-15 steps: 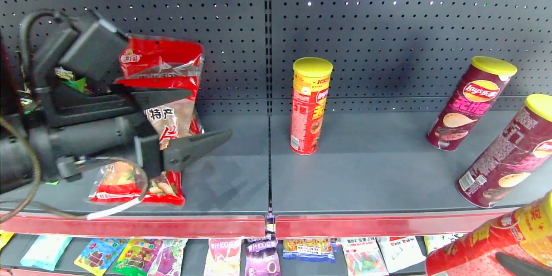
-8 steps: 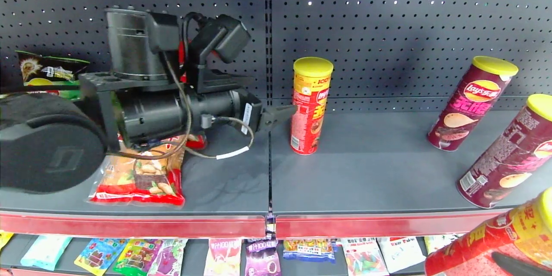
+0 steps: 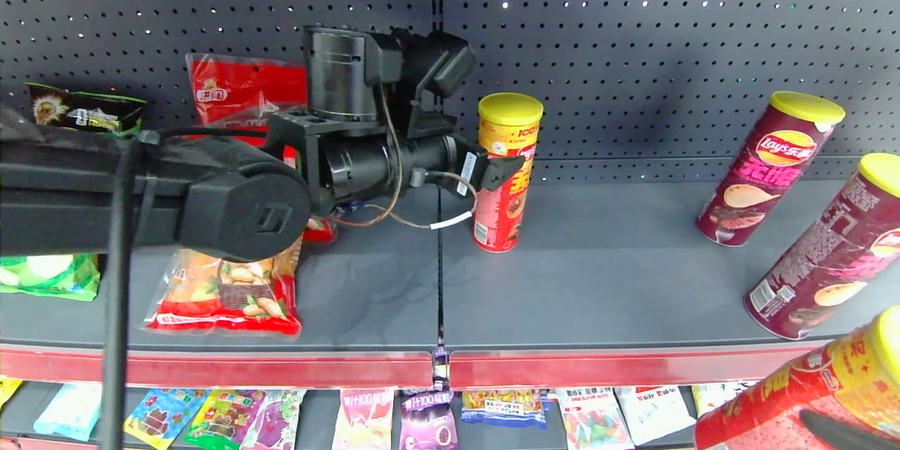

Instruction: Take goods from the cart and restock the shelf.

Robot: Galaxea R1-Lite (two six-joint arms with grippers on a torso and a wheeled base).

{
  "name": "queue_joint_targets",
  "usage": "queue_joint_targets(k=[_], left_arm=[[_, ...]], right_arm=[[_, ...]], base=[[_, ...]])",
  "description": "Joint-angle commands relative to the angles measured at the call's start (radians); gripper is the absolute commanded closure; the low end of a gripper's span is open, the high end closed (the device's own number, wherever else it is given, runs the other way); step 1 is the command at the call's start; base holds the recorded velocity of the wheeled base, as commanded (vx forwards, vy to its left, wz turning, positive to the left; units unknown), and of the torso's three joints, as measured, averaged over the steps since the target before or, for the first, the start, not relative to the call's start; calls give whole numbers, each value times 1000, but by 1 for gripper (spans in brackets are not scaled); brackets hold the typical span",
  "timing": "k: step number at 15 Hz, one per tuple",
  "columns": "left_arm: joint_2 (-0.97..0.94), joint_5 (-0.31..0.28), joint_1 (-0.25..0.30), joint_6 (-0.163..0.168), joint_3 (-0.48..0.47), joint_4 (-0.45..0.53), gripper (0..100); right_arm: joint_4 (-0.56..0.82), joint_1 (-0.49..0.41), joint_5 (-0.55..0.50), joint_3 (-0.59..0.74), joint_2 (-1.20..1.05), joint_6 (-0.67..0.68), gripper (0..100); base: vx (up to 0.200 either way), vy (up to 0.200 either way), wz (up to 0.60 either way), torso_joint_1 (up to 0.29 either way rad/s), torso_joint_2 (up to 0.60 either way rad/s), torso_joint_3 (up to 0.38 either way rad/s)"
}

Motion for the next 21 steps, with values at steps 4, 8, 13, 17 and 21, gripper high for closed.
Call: queue_joint_targets(k=[4,8,13,17,21], left_arm=[[98,42,-13,1,-105,-1,0],[135,48,-30,-1,-146,0,0],[192,76,-41,-1,-211,0,0],[225,75,-46,-2,-248,5,100],[201,61,-46,-39,-237,5,100]], right_arm=[[0,-1,0,2,-1,-1,100],[0,-1,0,2,-3,-1,100],[0,-21,2,2,-4,-1,100],[0,-21,2,2,-6,-1,100],[0,-21,2,2,-7,-1,100]], base=[[0,0,0,0,0,0],[0,0,0,0,0,0],[0,0,0,0,0,0],[0,0,0,0,0,0],[0,0,0,0,0,0]])
